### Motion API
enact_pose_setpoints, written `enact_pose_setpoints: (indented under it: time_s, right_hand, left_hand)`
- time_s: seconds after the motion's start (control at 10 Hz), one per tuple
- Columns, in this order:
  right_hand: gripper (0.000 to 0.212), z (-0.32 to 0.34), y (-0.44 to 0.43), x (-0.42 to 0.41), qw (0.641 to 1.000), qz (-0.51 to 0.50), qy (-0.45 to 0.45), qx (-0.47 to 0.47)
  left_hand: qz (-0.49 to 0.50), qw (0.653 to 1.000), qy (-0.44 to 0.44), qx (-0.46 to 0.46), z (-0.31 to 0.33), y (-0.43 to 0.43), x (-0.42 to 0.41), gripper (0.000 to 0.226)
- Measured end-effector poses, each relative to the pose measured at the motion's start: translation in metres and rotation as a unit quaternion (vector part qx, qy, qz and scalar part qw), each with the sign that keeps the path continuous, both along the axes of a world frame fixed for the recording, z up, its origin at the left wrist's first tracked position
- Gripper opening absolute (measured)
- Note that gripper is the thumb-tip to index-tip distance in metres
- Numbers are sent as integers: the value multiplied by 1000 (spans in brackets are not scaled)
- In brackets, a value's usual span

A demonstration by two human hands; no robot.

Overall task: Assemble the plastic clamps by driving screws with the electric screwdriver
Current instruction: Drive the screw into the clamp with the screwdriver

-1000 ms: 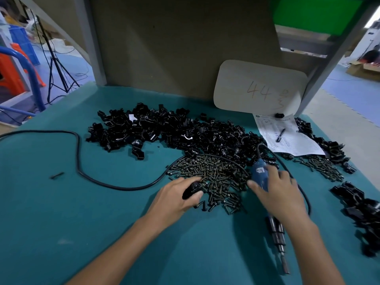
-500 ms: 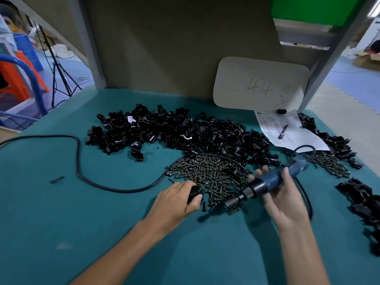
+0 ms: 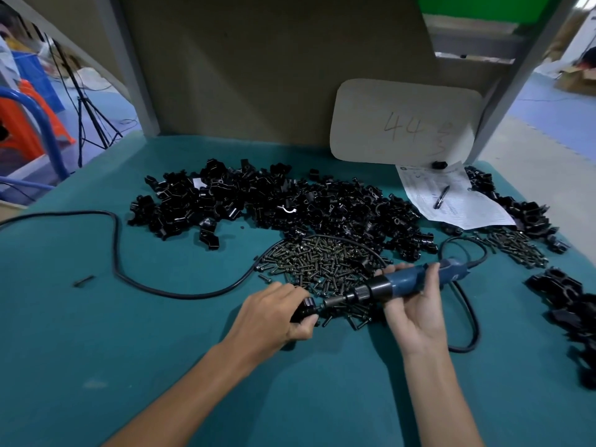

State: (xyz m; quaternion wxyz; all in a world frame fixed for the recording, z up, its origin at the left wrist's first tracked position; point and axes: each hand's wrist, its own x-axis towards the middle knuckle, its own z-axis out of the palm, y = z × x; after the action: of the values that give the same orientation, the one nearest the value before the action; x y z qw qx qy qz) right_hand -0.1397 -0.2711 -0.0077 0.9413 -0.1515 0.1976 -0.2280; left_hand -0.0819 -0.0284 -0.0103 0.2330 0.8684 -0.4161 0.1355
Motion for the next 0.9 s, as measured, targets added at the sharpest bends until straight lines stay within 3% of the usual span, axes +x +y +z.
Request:
enact_pose_setpoints:
  time_s: [0.1, 0.2, 0.3, 0.4, 0.6, 0.9]
  right_hand:
    - [37, 5, 10, 3, 998, -19, -26, 53]
    - [35, 15, 12, -1, 1000, 5, -8, -27]
    - [37, 10, 12, -1, 999, 8, -22, -32]
    - [46, 8, 12, -1, 998, 15, -51, -30]
    - [34, -1, 10, 1, 999, 23, -24, -32]
    - [38, -1, 12, 4, 1000, 7, -18, -25]
  left_hand:
    - [2, 1000, 11, -2, 1, 1, -1, 23]
    - [-6, 999, 35, 14, 0, 1, 0, 25]
    - [-11, 997, 68, 38, -3, 1, 2, 30]
    - [-6, 997, 64, 49, -4, 2, 2, 31]
    - [11, 998, 28, 53, -1, 1, 0, 28]
    - [12, 999, 9, 29, 2, 1, -2, 23]
